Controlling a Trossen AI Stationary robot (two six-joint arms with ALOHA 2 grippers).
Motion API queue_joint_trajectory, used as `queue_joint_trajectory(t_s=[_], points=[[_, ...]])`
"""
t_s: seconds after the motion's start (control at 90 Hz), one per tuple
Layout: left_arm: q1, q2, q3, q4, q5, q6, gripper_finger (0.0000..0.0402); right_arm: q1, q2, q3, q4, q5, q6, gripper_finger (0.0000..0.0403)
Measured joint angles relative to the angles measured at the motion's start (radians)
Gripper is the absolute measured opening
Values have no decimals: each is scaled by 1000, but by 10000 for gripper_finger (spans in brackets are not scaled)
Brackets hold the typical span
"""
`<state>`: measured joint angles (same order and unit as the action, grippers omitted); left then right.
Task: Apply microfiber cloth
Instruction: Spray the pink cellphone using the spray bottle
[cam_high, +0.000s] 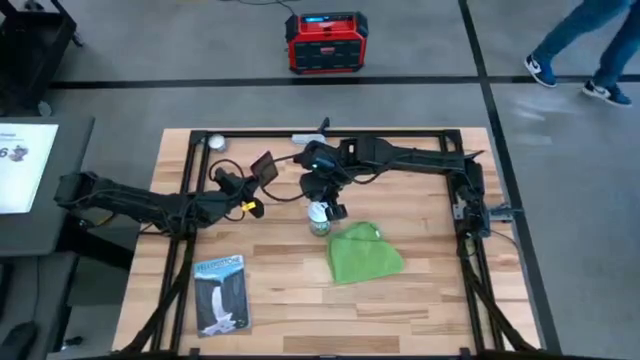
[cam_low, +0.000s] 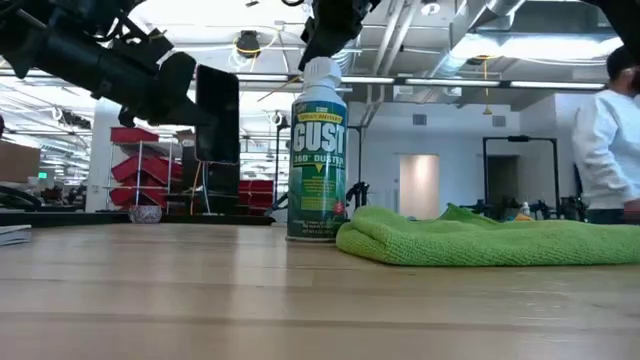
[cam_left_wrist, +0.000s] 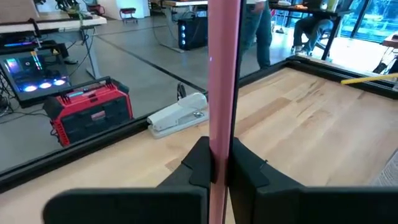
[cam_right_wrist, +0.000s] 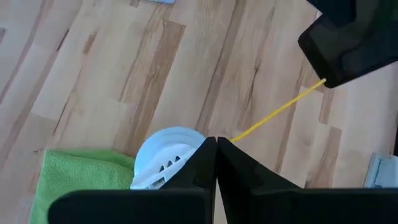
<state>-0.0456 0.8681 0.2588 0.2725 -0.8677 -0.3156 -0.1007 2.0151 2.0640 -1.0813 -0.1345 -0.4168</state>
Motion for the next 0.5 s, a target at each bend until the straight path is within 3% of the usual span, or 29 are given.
queue_joint_trajectory(t_s=[0.244, 0.5], points=[[0, 83, 10, 41, -1, -24, 3, 1, 0, 0, -4, 0, 0, 0], [0, 89, 47, 37, -1, 17, 3, 1, -1, -28, 8, -1, 0, 0]])
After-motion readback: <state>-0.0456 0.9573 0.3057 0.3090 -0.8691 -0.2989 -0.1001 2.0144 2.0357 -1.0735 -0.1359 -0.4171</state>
